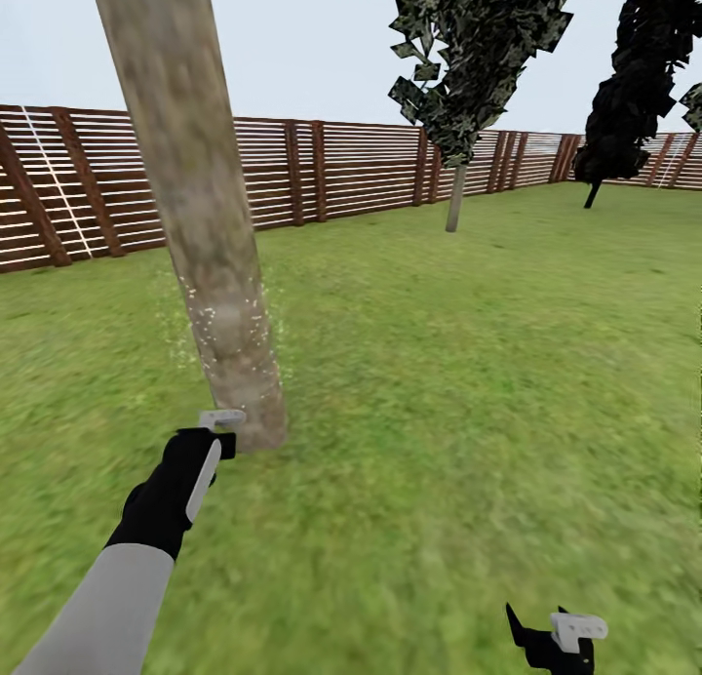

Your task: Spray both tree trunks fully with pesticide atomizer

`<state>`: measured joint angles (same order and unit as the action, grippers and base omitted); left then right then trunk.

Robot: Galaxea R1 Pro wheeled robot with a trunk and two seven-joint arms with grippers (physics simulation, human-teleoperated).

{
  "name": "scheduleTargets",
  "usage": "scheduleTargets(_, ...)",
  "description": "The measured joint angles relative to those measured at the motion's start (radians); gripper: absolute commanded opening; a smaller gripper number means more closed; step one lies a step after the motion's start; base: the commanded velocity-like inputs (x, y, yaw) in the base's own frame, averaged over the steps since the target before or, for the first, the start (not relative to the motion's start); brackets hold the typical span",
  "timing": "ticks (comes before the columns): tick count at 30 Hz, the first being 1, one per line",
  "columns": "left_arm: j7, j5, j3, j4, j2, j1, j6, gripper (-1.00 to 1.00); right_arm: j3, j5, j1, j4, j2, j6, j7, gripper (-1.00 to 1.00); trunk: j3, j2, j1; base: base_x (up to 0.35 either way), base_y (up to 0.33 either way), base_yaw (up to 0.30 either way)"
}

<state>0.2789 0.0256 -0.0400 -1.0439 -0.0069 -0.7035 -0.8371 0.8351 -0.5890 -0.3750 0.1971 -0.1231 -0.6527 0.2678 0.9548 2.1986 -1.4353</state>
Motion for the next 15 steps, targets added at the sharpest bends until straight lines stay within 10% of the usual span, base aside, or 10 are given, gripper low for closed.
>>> scheduleTargets(15,0.03,0.0,-0.003,0.062,0.0,0.0,0.062,-1.0,0.0,0.0,0.0,0.0,0.003,0.0,0.0,1.0,0.0,0.0,0.0,0.105,-0.242,0.211)
